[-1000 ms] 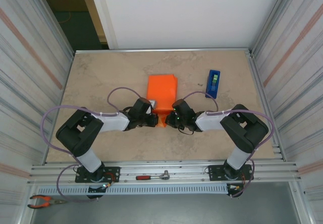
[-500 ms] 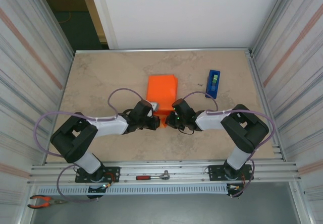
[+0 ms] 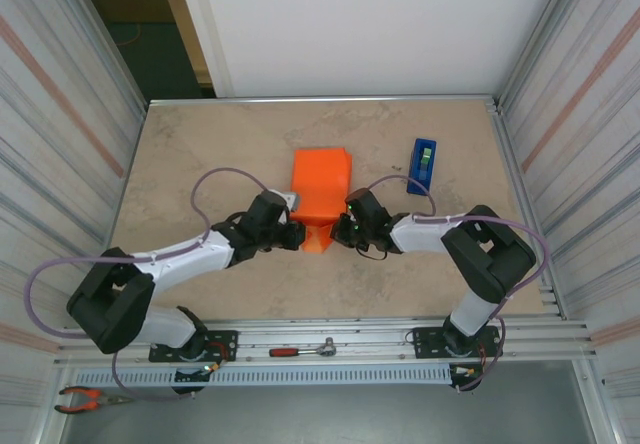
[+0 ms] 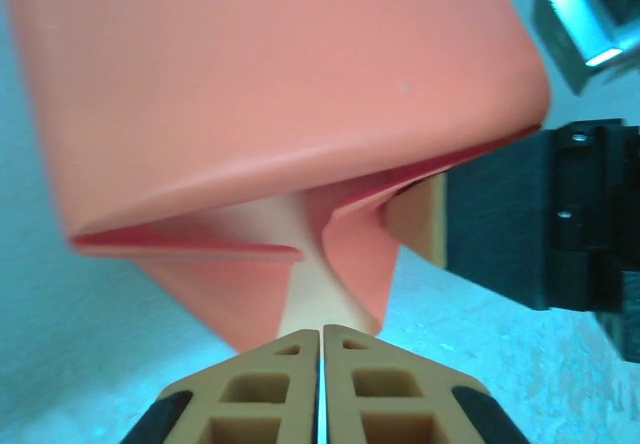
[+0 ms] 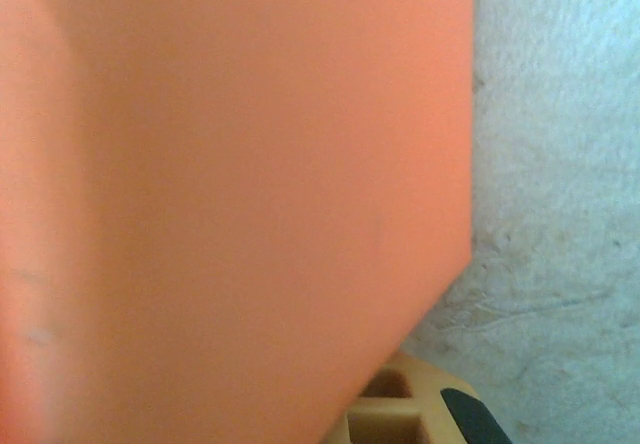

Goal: Wrap the gift box in paper

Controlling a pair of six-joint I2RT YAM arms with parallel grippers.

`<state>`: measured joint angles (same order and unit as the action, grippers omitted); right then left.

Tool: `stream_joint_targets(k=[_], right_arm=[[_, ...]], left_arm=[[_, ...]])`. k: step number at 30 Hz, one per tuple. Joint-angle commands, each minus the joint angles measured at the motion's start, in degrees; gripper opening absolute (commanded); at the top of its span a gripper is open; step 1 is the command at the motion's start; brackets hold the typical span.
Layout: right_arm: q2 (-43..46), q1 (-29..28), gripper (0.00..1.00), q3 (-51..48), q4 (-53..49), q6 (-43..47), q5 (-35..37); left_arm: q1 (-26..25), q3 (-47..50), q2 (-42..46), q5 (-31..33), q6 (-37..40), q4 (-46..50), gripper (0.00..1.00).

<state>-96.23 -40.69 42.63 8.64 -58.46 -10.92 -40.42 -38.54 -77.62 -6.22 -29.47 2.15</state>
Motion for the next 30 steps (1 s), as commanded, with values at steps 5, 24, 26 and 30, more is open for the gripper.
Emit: stream_joint_targets(k=[5, 24, 26, 30], right_arm=[[-1.1, 2.4, 0.00, 2.6, -0.9, 2.2, -1.4], [0.8, -3.0, 0.00, 3.5, -8.2, -0.1, 5.6], [0.4, -3.0, 0.00, 4.5, -9.4, 0.2, 5.8], [0.0, -3.0, 0.00, 6.7, -11.6, 1.1, 5.3]], left_arm=[[4.0, -0.8, 2.4, 0.5, -1.0, 5.7, 0.20], [5.2, 0.1, -3.2, -4.8, 2.5, -0.2, 0.05], [5.2, -0.1, -4.7, -4.8, 2.3, -1.9, 0.06], [5.1, -1.1, -8.5, -4.5, 1.9, -5.1, 0.05]])
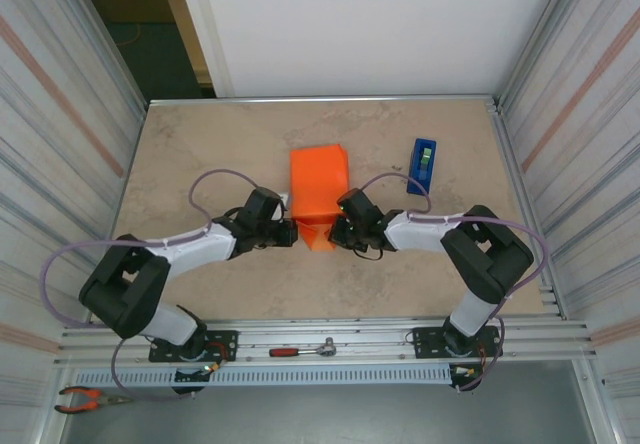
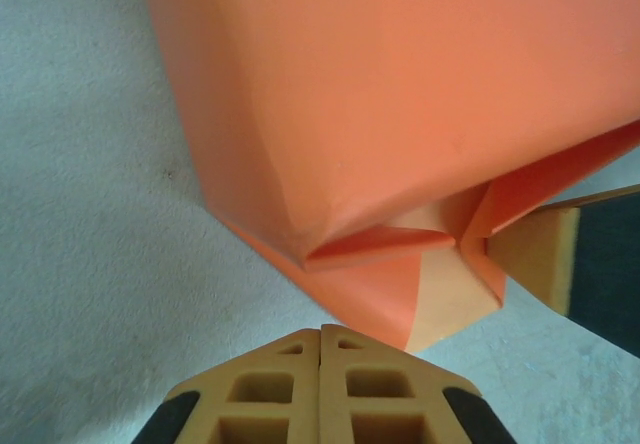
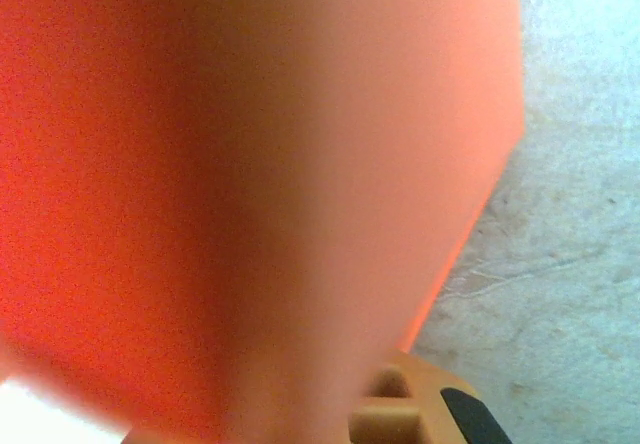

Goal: Wrap the gift box in paper

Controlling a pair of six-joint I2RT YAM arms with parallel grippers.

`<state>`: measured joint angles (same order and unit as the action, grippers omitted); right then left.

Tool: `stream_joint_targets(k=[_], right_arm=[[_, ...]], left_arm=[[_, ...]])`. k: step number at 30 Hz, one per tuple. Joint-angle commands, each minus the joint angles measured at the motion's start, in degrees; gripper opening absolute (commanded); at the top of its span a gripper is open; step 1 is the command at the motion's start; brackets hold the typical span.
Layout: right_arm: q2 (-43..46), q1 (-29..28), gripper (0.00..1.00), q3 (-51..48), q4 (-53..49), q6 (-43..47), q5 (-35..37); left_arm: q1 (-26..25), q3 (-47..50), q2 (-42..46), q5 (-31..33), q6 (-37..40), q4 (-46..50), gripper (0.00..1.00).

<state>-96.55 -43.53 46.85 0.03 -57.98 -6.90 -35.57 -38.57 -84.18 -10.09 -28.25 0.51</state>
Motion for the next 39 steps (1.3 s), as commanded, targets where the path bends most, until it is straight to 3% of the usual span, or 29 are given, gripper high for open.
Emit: stream_joint_targets(k=[1, 12, 23, 39], right_arm=[[0.4, -0.1, 0.00, 3.0, -3.6, 0.9, 1.1], [1.8, 0.2, 0.00, 4.9, -6.7, 1.0, 0.7], [15.7, 5.9, 0.00, 6.0, -11.2, 1.5, -2.6], [4.0, 8.2, 0.00, 11.3, -7.3, 1.5, -4.6]], left_arm=[[0.1, -1.5, -3.0, -0.4, 0.5, -4.3, 0.05], [-2.6, -3.5, -7.7, 2.6, -0.4, -6.4, 0.04], [-2.1, -3.8, 6.8, 2.1, -1.9, 7.5, 0.07], [8.5, -15.5, 1.5, -3.9, 4.8, 12.7, 0.12]])
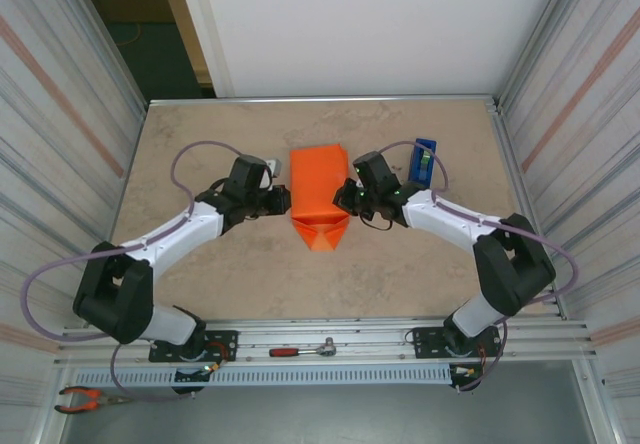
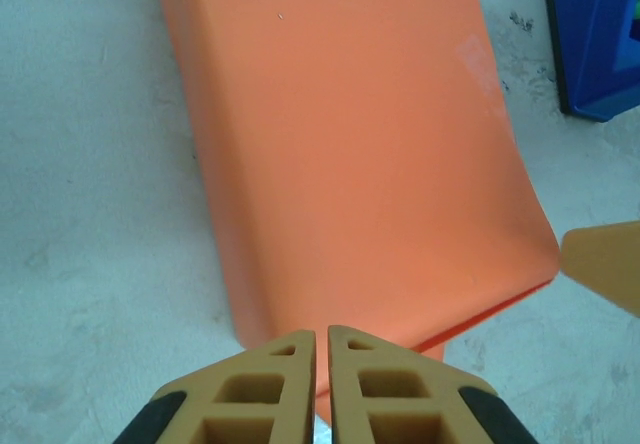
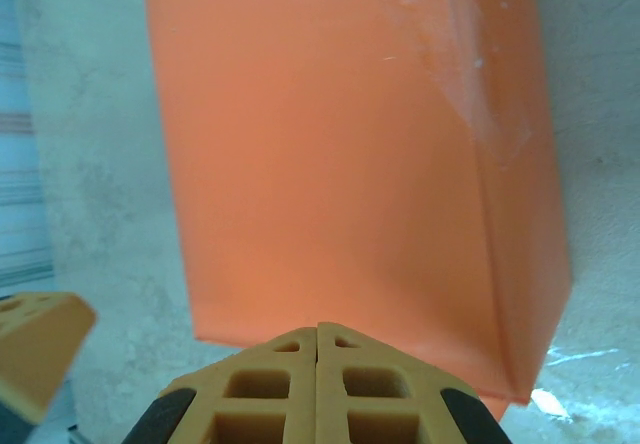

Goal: Wrap the gift box in paper

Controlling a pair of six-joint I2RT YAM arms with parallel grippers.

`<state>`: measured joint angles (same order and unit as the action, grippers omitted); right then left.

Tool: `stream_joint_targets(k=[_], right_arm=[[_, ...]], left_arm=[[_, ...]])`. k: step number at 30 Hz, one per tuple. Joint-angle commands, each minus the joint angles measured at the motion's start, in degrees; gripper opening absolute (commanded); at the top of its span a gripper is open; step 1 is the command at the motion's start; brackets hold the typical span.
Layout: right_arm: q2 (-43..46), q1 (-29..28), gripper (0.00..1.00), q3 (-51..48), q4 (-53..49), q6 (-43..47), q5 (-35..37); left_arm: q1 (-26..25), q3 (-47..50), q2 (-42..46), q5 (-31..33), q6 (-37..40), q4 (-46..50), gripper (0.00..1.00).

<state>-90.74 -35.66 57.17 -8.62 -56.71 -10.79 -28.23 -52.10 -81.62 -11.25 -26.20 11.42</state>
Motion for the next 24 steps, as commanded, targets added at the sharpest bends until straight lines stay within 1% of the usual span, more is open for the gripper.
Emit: stream_joint_targets(k=[1, 5, 8, 15, 17, 20, 24], right_arm=[[-2.4, 0.5, 0.00, 0.9, 1.5, 0.2, -0.7], [-4.7, 0.9, 0.00, 0.1, 1.7, -0.1, -0.6], [-4.7, 1.4, 0.00, -0.7, 1.7, 0.0, -1.0], [1.5, 2.4, 0.00, -2.4, -0.2, 1.1, 0.9], [2.9, 3.5, 0.00, -2.4, -1.7, 1.5, 1.6], [3.5, 6.6, 0.00, -2.3, -3.5, 2.0, 1.5], [1.4, 12.0, 0.00, -1.2, -3.9, 2.9, -1.7]], left_arm=[[1.5, -2.1, -1.2, -3.3, 3.0, 1.6, 0.12], [2.7, -1.5, -1.5, -5.2, 2.9, -0.1, 0.12], [2.9, -0.4, -1.6, -6.3, 2.5, -1.7, 0.12], [3.6, 1.9, -1.8, -8.1, 2.3, -3.3, 0.14], [4.6, 1.1, -3.2, -9.9, 1.4, -3.8, 0.15], [6.2, -0.6, -5.9, -12.0, 0.6, -4.9, 0.22], [7.1, -4.1, -8.9, -13.2, 1.2, -4.7, 0.39]])
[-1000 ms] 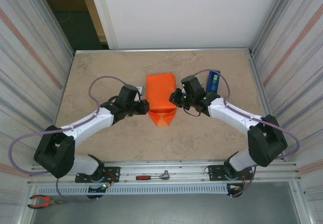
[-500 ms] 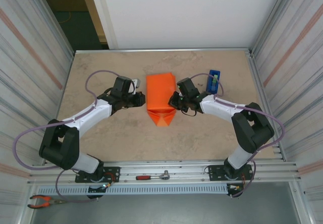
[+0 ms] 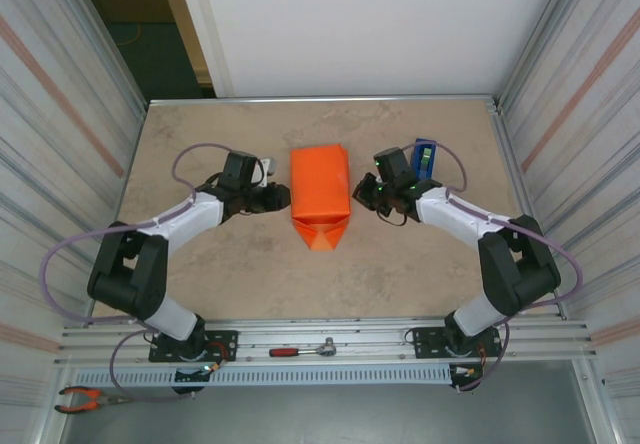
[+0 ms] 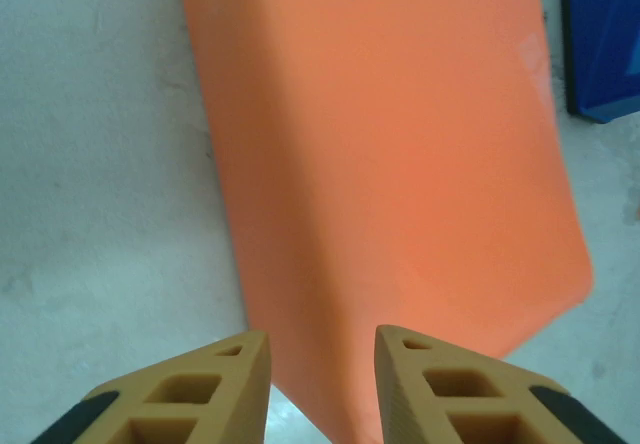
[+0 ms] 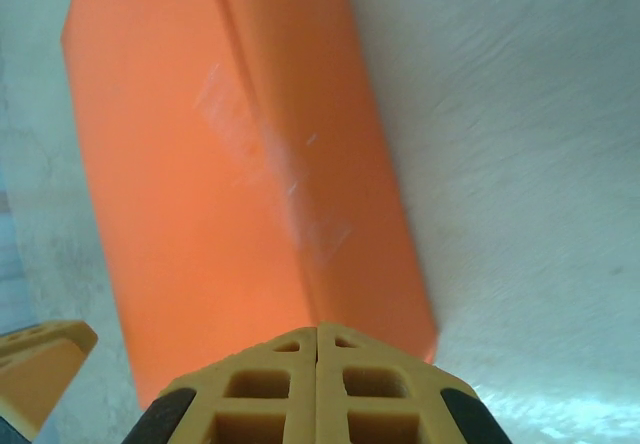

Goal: Wrap the gift box in paper

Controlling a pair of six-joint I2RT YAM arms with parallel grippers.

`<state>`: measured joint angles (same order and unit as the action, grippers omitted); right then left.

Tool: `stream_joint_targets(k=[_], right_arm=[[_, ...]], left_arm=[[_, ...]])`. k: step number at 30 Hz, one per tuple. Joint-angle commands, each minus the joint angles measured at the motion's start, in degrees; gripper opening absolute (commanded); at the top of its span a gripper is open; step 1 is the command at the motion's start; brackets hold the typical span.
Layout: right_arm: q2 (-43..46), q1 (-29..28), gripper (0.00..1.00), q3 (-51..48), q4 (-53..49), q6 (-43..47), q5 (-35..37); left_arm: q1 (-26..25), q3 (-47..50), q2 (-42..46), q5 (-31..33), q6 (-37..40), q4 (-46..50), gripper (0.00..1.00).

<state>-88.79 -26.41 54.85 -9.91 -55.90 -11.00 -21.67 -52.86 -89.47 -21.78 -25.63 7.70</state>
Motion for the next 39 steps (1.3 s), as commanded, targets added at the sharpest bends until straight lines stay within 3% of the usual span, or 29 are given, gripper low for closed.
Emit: stream_joint_targets(k=[1, 6, 15, 23, 32, 36, 39], right_arm=[[-1.9, 4.1, 0.00, 2.3, -3.4, 2.7, -2.6], [-9.3, 7.1, 0.00, 7.6, -4.2, 5.1, -6.1], [-21.7, 5.1, 0.00, 17.0, -2.0, 5.5, -13.7], [-24.1, 2.8, 0.00, 19.1, -0.6, 5.3, -14.9], [-13.0, 6.8, 0.00, 8.9, 1.6, 4.9, -12.7], [-5.4, 5.6, 0.00, 1.3, 2.2, 4.6, -10.8], [-0.4, 3.0, 0.00, -4.2, 3.2, 3.6, -8.6]], left_arm=[[0.7, -4.1, -1.9, -2.4, 0.7, -1.3, 0.44], [0.7, -7.4, -5.9, -3.3, -0.3, -2.1, 0.54], [0.5, -6.3, -8.2, -3.0, -2.1, -3.4, 0.54], [-1.5, -2.0, -4.1, -2.0, -3.4, -4.7, 0.53], [-0.3, -1.5, 0.9, 1.1, -1.6, -1.9, 0.55], [0.1, 0.9, 5.8, 2.3, -1.3, 0.0, 0.57], [-0.1, 4.5, 9.9, 2.0, -2.0, 0.9, 0.52]])
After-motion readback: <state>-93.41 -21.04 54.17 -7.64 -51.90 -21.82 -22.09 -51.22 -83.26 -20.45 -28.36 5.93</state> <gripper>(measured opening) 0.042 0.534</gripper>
